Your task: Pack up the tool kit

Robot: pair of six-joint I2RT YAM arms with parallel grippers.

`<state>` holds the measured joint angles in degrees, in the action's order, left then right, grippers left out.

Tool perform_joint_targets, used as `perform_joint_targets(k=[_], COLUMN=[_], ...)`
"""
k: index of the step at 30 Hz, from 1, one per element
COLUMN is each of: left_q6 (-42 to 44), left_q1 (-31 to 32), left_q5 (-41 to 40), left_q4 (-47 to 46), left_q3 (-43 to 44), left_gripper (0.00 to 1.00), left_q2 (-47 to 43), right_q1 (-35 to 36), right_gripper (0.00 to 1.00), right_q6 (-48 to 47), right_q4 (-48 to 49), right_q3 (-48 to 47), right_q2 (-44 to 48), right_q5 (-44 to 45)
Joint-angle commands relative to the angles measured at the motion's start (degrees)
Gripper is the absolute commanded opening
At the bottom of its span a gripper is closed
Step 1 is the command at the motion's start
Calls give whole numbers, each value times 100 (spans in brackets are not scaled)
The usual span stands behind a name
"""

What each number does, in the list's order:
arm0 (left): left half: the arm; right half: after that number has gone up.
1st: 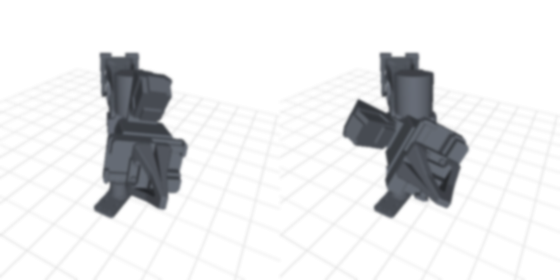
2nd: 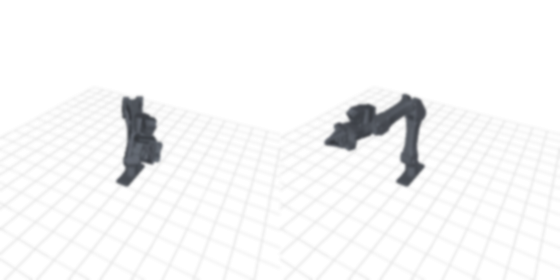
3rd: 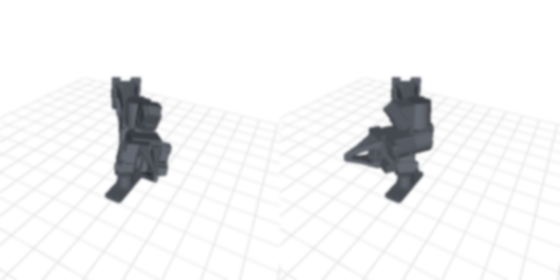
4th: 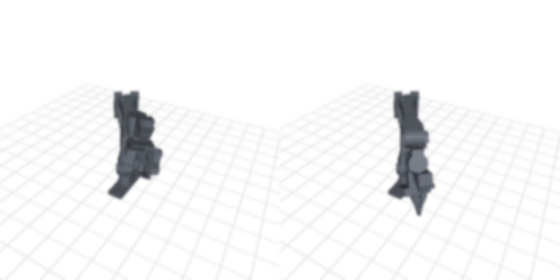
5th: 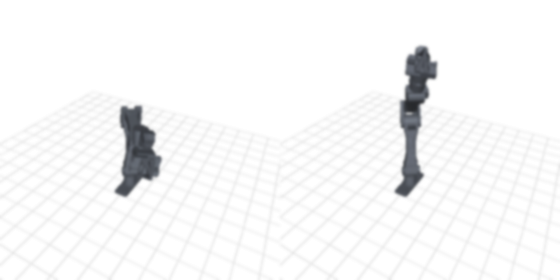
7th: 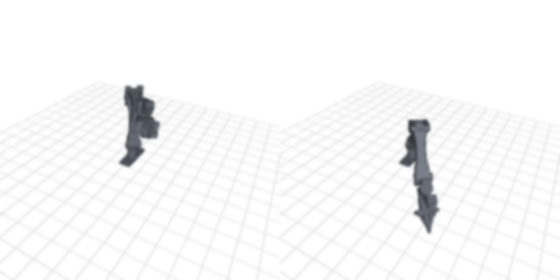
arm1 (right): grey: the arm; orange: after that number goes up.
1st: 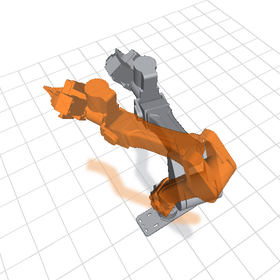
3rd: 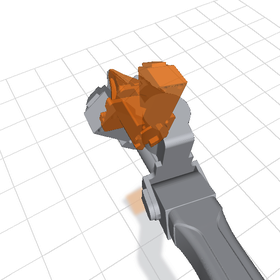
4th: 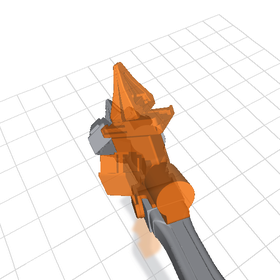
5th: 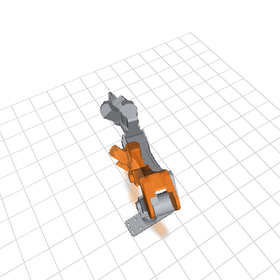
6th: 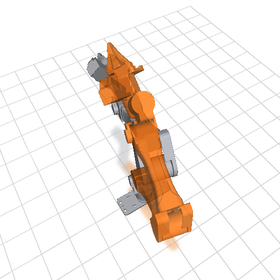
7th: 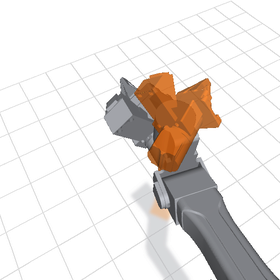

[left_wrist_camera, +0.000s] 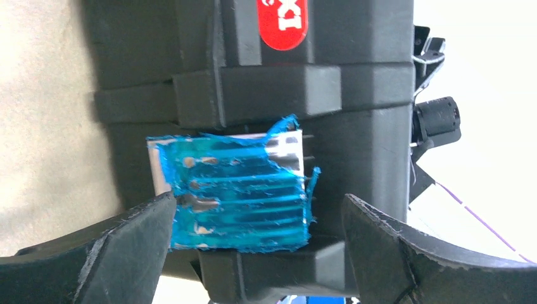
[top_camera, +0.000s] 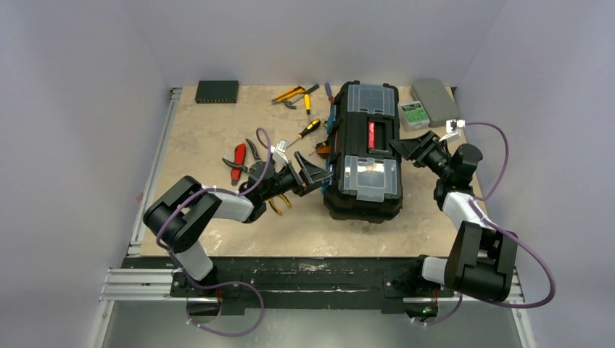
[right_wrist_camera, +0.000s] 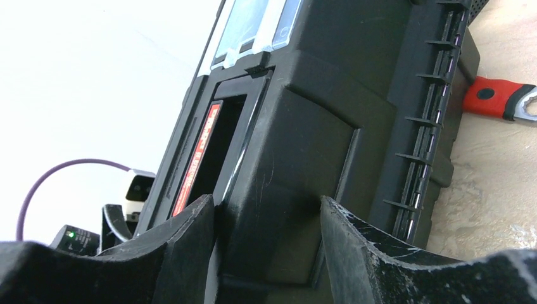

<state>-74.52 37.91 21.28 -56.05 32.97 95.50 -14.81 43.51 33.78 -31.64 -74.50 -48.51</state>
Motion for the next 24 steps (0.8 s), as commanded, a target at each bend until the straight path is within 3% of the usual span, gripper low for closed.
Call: perform_joint_targets(k=[1,13,19,24], left_q6=[-223,-375,-599,-820], left_q1=[94,159,194,262], left_q5=[149,226,377,559], left_q4=[-562,-143,-593,-805], left_q3=[-23,533,700,1031], left_gripper=[100,100,99,79], left_q2=[247,995,1252,1422], right_q1=[248,246,245,242], right_gripper=[0,9,21,30], right_q6=[-519,-940,-958,-1108], right_q4=[-2281,-3199,-3291,-3614], right_q3=[608,387,395,333], right_q2=[-385,208,293,537], right_q5=[-891,-344,-221,-10])
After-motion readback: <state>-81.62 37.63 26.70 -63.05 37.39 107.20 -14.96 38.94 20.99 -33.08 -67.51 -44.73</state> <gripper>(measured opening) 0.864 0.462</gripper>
